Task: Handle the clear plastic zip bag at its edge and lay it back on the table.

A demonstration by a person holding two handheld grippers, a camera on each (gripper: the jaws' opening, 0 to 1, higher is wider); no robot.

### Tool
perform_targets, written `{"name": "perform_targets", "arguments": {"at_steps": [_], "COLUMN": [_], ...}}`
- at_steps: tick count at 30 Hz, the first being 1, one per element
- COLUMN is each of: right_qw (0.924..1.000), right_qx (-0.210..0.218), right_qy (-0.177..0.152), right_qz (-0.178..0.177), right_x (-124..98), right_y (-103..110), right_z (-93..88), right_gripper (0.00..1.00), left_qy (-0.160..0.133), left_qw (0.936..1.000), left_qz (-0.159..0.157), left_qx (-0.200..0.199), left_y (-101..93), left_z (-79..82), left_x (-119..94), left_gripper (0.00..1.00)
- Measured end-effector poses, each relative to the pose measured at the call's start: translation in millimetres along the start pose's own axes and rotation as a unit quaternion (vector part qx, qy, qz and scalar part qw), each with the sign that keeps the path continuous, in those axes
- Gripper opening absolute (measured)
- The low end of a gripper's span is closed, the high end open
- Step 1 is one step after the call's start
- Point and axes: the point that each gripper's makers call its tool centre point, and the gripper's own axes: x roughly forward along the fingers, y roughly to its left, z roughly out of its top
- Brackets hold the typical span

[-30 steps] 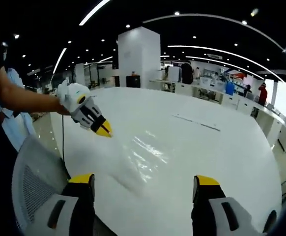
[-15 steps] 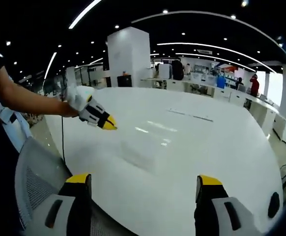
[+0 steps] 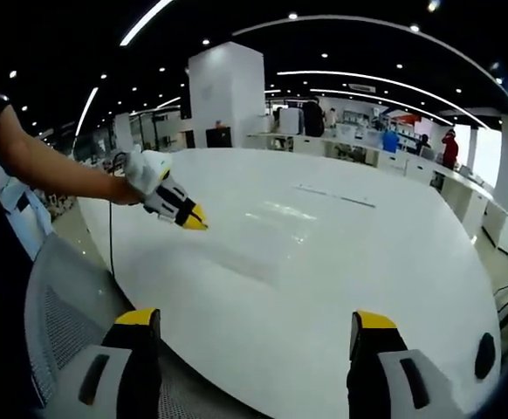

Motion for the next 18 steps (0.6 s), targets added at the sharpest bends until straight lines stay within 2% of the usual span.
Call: {"name": "perform_targets", "arguments": {"at_steps": [6,18], "right_qw": [1.0,1.0], "right_qx": [0.001,-0.002], "right_qy": [-0.002,0.003], "right_qz": [0.001,0.009], "right_x": [1,2], "right_y": [0,2], "right_z": [1.4,-2.2], "right_gripper": [0.9,0.93], "left_qy": [0.006,0.0], "left_qw": [0.9998,0.9989], "left_qz": [-0.02,-0.044], "left_qx": [-0.007,-0.016], "left_y": [-10.6,-32.0], "left_z": [-8.1,-7.6], "left_x": [0,-11], "left_gripper": [0.05,0.1]}}
